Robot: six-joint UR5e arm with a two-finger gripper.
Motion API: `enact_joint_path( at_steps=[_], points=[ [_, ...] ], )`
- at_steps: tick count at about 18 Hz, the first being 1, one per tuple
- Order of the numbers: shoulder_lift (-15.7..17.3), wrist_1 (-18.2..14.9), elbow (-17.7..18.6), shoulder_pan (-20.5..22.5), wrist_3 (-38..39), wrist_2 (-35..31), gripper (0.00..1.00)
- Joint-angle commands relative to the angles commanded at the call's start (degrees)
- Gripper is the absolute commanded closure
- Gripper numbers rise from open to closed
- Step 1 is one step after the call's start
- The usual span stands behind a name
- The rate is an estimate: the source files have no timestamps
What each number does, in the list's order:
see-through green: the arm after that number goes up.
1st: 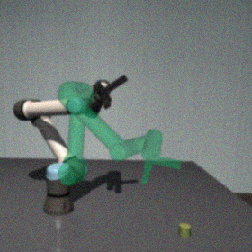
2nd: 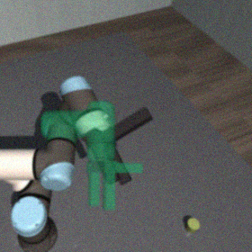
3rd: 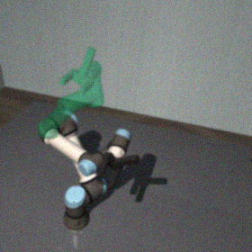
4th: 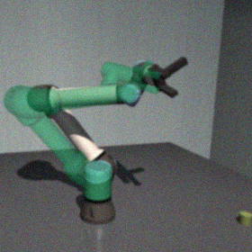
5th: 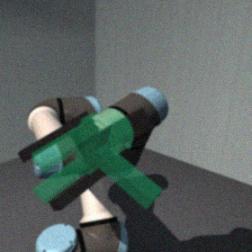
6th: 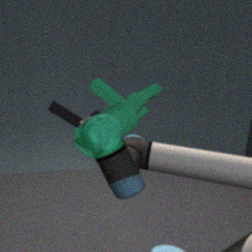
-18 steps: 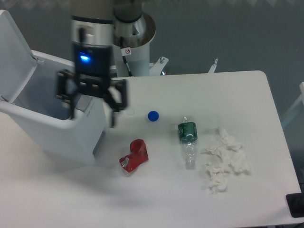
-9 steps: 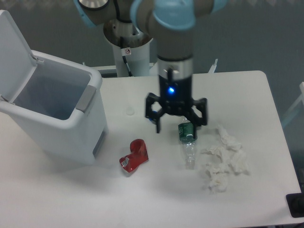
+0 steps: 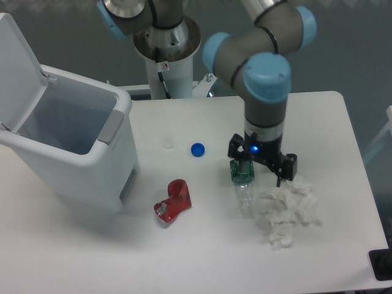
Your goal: Place the plastic bottle in the trash can
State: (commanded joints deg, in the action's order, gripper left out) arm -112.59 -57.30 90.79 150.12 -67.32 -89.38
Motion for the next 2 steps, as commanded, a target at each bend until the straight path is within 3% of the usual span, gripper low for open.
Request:
enact_joint_path(
  at_steps=[2],
  points=[
    [0.0,-0.4,0.1,0.0,0.0,0.0,0.0]
  ],
)
